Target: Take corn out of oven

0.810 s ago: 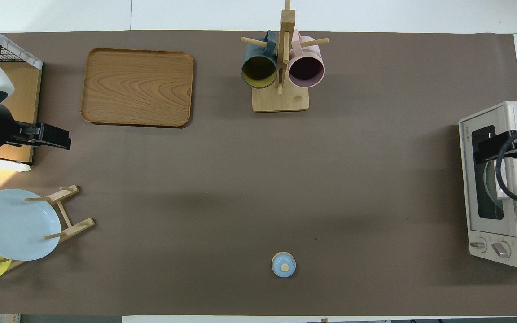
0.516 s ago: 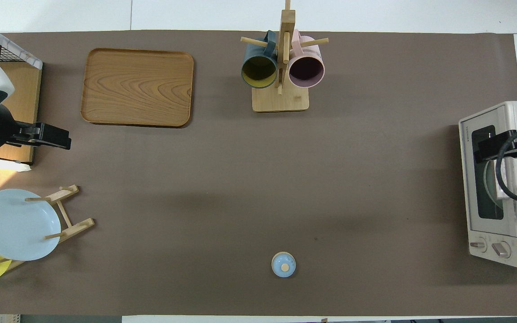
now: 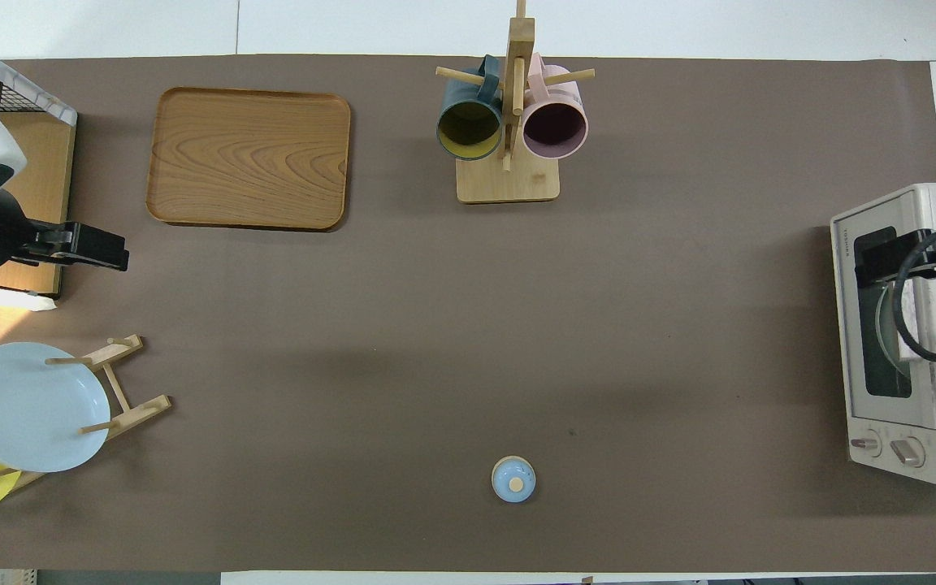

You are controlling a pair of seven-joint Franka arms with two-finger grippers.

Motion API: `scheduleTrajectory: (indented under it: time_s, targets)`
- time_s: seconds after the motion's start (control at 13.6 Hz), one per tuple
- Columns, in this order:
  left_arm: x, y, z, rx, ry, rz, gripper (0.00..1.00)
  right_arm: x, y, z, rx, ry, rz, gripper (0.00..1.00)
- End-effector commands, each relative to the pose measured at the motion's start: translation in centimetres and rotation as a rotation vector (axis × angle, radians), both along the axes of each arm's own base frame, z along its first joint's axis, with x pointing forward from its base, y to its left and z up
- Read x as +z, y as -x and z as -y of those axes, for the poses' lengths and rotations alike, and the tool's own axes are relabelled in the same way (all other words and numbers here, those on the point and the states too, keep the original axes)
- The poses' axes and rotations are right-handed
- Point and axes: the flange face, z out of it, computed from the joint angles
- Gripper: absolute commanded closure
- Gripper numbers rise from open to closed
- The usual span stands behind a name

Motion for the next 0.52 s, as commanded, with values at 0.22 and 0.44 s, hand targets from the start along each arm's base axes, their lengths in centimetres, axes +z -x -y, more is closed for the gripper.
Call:
scheduleTrajectory:
  time_s: [0.22,0.44]
  targets:
    - [0.1,0.8,-0.4,-0.010,-0.016,0.002,0.00,-2.9,0.6,-0.4,-0.008,-0.025,0.047,0.00]
    - [0.1,0.8,-0.4,-0.010,-0.016,0.003,0.00,-3.3,0.3,-0.2,-0.003,-0.022,0.045,0.00]
